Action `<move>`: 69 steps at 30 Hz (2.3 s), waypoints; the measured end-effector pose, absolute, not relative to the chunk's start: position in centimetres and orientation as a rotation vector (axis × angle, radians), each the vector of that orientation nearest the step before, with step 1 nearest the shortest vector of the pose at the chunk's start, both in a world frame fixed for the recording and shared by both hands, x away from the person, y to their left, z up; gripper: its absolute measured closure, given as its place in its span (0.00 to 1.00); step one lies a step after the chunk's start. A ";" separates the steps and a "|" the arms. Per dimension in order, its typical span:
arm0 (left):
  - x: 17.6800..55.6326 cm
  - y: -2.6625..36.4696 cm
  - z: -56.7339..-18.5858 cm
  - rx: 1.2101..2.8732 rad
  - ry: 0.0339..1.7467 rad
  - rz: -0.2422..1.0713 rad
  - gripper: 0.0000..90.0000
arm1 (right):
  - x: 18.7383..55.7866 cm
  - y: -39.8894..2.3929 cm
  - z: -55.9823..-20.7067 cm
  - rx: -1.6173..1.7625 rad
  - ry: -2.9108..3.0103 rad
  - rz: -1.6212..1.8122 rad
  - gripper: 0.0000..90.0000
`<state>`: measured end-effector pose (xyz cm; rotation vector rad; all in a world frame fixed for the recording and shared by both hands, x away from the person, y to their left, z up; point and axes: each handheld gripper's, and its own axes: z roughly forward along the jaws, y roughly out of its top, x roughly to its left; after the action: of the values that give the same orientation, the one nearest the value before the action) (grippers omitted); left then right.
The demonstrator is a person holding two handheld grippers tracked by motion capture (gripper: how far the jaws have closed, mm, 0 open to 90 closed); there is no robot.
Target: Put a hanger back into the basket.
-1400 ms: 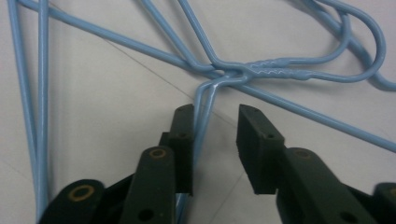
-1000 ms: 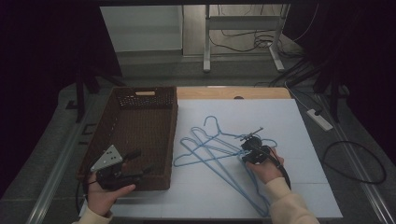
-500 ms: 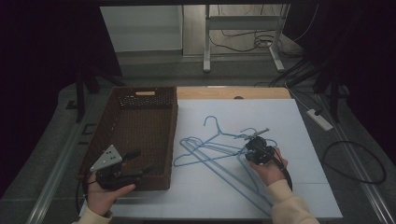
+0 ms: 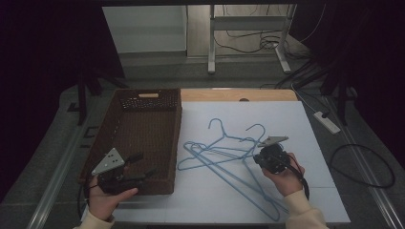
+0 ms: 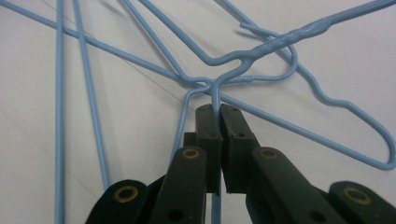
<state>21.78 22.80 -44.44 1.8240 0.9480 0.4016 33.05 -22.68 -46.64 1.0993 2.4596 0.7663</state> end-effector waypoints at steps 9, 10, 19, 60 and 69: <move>21.7 22.8 -44.4 1.825 0.947 0.406 0.31 | 32.5 -23.7 -45.5 1.044 2.451 0.872 0.97; 21.7 22.8 -44.4 1.826 0.947 0.406 0.32 | 32.5 -23.8 -45.4 1.036 2.451 0.887 0.97; 21.8 22.8 -44.4 1.827 0.946 0.406 0.31 | 32.0 -24.0 -44.6 0.957 2.469 0.966 0.97; 21.9 22.4 -44.3 1.839 0.940 0.404 0.32 | 30.5 -25.1 -41.4 0.825 2.442 1.217 0.98; 21.9 22.3 -44.2 1.841 0.935 0.406 0.32 | 30.1 -25.3 -40.6 0.806 2.426 1.249 0.98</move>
<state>21.95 22.34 -44.19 1.8410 0.9348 0.4058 30.10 -25.26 -40.64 0.8056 2.4257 1.2495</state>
